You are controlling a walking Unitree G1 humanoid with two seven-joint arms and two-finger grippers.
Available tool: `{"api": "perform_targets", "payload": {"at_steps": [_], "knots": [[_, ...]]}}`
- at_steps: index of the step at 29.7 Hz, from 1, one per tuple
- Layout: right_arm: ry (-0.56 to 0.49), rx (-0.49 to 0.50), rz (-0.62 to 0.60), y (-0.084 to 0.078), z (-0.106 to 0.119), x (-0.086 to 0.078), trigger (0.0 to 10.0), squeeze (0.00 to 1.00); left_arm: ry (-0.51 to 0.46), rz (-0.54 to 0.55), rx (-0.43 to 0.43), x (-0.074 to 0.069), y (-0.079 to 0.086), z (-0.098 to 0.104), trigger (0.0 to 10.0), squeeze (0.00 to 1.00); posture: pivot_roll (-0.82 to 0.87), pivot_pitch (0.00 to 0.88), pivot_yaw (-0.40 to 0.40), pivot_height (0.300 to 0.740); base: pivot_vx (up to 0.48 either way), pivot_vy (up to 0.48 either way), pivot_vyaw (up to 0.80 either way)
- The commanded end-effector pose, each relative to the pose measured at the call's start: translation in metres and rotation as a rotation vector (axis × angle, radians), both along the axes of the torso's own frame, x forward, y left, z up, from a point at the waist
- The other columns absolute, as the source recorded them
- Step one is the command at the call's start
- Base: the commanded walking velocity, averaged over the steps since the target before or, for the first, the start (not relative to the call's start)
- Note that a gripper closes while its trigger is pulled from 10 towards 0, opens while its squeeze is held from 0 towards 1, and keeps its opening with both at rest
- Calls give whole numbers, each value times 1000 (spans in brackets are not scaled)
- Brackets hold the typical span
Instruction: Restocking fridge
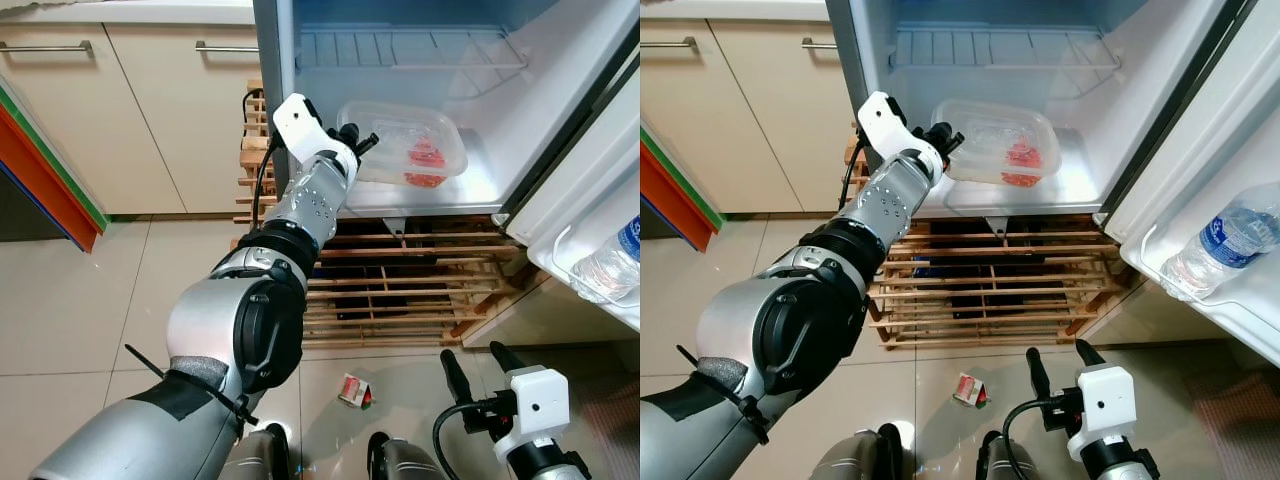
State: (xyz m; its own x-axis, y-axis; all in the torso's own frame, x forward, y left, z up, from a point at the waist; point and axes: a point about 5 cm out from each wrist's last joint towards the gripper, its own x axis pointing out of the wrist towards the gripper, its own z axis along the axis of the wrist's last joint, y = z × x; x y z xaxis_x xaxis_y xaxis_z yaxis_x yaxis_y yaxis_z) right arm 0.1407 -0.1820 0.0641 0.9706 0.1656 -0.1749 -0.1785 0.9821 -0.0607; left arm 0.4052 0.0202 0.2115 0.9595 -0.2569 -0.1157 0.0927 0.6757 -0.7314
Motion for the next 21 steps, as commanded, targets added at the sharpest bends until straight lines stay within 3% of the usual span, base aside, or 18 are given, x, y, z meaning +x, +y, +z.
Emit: {"api": "perform_targets", "payload": {"at_steps": [1, 2, 3, 4, 5, 21], "knots": [[-6, 1, 7, 3, 3, -1, 10000, 27, 55, -113, -43, -21, -50, -9, 10000, 0, -198, 199, -1, 740, 0, 0, 0], [-6, 1, 9, 3, 3, -1, 10000, 24, 71, -97, -44, -21, -49, -13, 10000, 0, -194, 199, -2, 740, 0, 0, 0], [-6, 2, 13, 4, 4, 0, 10000, 20, 93, -78, -48, -22, -47, -17, 10000, 157, -192, 198, -2, 740, 0, 0, 0], [-6, 2, 13, 4, 4, 0, 10000, 20, 93, -78, -48, -22, -47, -17, 10000, 157, -192, 198, -2, 740, 0, 0, 0], [-7, 2, 15, 5, 4, 1, 10000, 24, 101, -69, -50, -22, -46, -19, 10000, 1000, -193, 197, -2, 740, 0, 0, 0], [-7, -13, 15, 0, 4, 15, 10000, 27, 184, -50, -82, -26, -48, -32, 10000, 1000, -205, 189, -7, 740, 0, 0, 0]]}}
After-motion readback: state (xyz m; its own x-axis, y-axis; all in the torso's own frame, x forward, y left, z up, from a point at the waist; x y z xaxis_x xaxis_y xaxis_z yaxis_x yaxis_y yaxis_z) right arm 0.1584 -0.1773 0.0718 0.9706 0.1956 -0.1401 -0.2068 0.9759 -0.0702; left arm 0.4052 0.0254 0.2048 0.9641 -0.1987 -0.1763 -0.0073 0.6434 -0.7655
